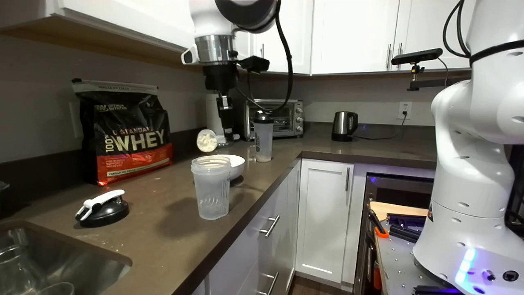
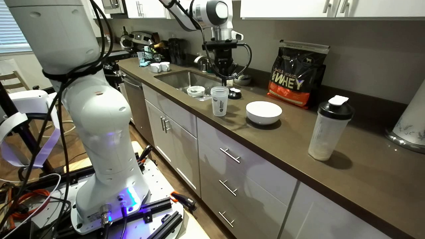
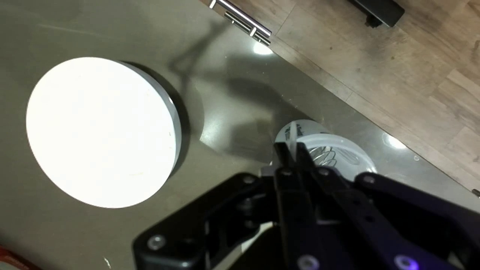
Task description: Take one scoop of whey powder from the bowl and put it in the cup on the left
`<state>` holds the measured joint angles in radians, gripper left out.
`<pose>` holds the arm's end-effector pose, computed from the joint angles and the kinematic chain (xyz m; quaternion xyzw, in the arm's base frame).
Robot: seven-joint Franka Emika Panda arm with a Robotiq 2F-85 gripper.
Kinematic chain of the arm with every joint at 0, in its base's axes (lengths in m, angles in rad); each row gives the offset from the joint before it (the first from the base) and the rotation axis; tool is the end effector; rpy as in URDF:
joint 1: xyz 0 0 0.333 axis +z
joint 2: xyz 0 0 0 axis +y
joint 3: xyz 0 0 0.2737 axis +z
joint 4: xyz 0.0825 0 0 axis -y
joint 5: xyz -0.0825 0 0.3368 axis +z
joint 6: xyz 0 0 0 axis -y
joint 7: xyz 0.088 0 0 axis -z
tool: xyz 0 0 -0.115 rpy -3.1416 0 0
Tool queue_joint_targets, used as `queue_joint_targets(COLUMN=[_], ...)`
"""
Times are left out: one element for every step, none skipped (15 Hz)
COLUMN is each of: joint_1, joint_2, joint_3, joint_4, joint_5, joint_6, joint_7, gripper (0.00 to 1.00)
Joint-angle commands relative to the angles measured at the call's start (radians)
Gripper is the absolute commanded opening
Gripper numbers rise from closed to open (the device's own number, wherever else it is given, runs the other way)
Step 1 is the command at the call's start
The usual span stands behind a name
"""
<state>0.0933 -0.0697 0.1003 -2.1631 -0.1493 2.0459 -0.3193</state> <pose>0.4718 0.0834 0.3966 0.9551 0.2871 -0.0283 0.0673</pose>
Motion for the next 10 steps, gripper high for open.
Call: queue_joint_targets(joint_1=[0.008, 0.009, 0.010, 0.009, 0.010, 0.010, 0.009, 0.009, 0.010, 0.010], joint_2=[-0.046, -0.050, -0.052, -0.054, -0.054, -0.054, -0.054, -0.052, -0.051, -0.051], joint_3=[0.002, 0.003, 0.003, 0.004, 0.005, 0.006, 0.007, 0.007, 0.008, 0.009], joint_4=[-0.056, -0.063, -0.069, -0.076, -0.080, -0.087, -0.092, -0.095, -0.098, -0.101], joint_5=[-0.031, -0.035, -0.038, -0.048, -0.054, -0.066, -0.073, -0.080, -0.086, -0.094], joint_6=[0.039, 0.044, 0.051, 0.064, 0.072, 0.089, 0.101, 0.108, 0.116, 0.123], joint_7=[0.014, 0.016, 0.017, 0.023, 0.023, 0.029, 0.033, 0.034, 0.037, 0.040], gripper=[0.01, 0.01, 0.01, 0.01, 0.01, 0.01, 0.01, 0.01, 0.01, 0.01])
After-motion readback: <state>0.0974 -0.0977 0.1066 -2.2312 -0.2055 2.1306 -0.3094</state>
